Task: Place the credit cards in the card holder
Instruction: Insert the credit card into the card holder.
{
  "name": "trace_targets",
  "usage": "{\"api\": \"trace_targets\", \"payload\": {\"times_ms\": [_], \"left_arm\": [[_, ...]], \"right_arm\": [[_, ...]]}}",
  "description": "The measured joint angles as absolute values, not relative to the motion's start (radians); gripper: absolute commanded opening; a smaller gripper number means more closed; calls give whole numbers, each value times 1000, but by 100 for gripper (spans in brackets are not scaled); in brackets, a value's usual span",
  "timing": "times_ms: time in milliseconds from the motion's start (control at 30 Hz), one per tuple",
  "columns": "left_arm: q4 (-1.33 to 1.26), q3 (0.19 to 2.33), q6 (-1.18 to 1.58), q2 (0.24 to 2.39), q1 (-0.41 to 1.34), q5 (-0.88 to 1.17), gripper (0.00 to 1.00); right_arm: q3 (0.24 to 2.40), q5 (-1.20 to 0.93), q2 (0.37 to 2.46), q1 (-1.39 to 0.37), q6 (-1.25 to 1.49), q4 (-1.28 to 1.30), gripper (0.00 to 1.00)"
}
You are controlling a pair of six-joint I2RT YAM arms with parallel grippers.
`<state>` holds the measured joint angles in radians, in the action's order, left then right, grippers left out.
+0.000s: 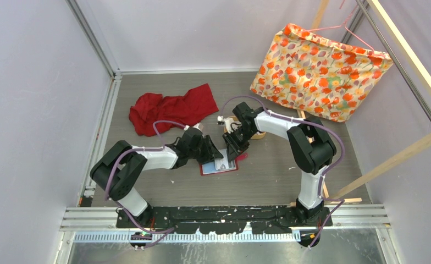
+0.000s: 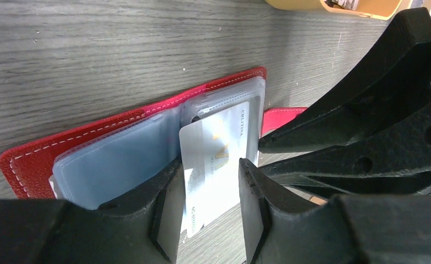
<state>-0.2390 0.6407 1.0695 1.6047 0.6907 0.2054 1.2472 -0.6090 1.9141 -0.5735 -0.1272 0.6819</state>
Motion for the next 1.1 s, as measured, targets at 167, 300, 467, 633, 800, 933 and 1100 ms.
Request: {"api": "trace_targets", "payload": {"times_ms": [167,300,467,633,800,933,1100], "left_arm": [[-220,654,1059,1604,697,192,47],[-160,661,1018,1570,701,166,50],[-82,670,977,1526,700,140,51],[-39,671,954,1514,700,127,46],[31,671,930,1476,700,89,33],[88,677,910,1462,700,55,15],[139,711,886,1480,698,40,9]], "right_arm": [[1247,-609,1914,-573,-124,682,31],[1247,-612,1914,-572,-121,675,31],[1247,-628,1914,-565,-121,672,33],[1247,-671,1914,-551,-130,676,33],[1247,-709,1912,-540,-155,689,30],[1248,-711,1908,-537,-166,693,24],[1248,-706,1908,-537,-173,701,15]]}}
